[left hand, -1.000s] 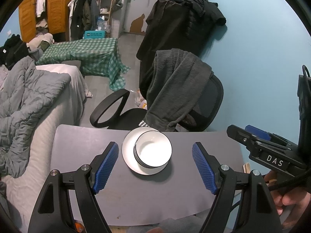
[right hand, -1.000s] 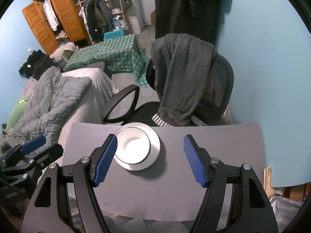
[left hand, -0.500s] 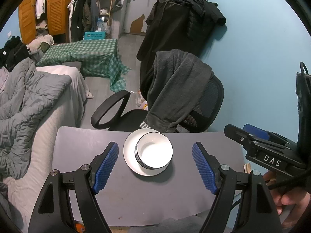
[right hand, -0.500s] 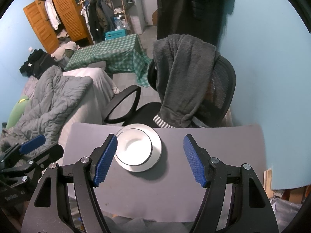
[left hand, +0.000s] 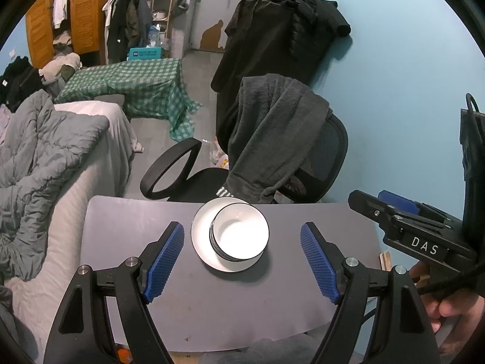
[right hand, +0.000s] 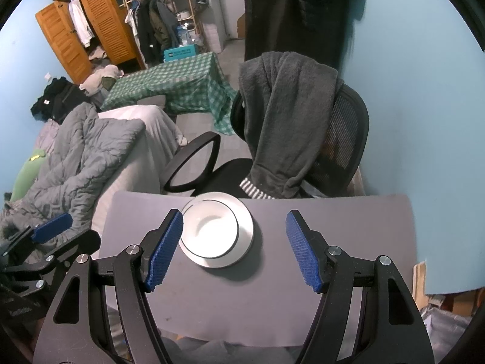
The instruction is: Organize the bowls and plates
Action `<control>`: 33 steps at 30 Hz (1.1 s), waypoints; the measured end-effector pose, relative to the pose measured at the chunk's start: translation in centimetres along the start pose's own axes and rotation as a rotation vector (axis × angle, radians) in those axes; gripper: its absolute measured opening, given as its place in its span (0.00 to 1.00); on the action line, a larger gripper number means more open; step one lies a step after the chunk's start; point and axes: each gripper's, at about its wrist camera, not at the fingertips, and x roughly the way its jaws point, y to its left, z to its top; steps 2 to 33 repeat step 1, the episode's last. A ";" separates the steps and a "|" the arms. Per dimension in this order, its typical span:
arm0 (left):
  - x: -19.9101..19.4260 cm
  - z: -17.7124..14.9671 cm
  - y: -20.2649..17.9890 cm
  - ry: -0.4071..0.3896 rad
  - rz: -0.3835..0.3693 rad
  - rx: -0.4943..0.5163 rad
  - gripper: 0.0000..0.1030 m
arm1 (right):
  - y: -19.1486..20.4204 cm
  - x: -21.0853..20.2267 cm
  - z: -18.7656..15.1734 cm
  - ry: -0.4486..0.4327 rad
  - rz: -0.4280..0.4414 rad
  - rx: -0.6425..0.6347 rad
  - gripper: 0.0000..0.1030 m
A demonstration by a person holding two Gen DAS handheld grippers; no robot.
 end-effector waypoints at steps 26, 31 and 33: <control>0.0 0.0 0.0 0.005 0.004 0.003 0.78 | 0.0 0.0 0.0 0.000 -0.001 0.000 0.68; 0.0 0.0 0.0 0.005 0.004 0.003 0.78 | 0.0 0.0 0.0 0.000 -0.001 0.000 0.68; 0.0 0.0 0.0 0.005 0.004 0.003 0.78 | 0.0 0.0 0.0 0.000 -0.001 0.000 0.68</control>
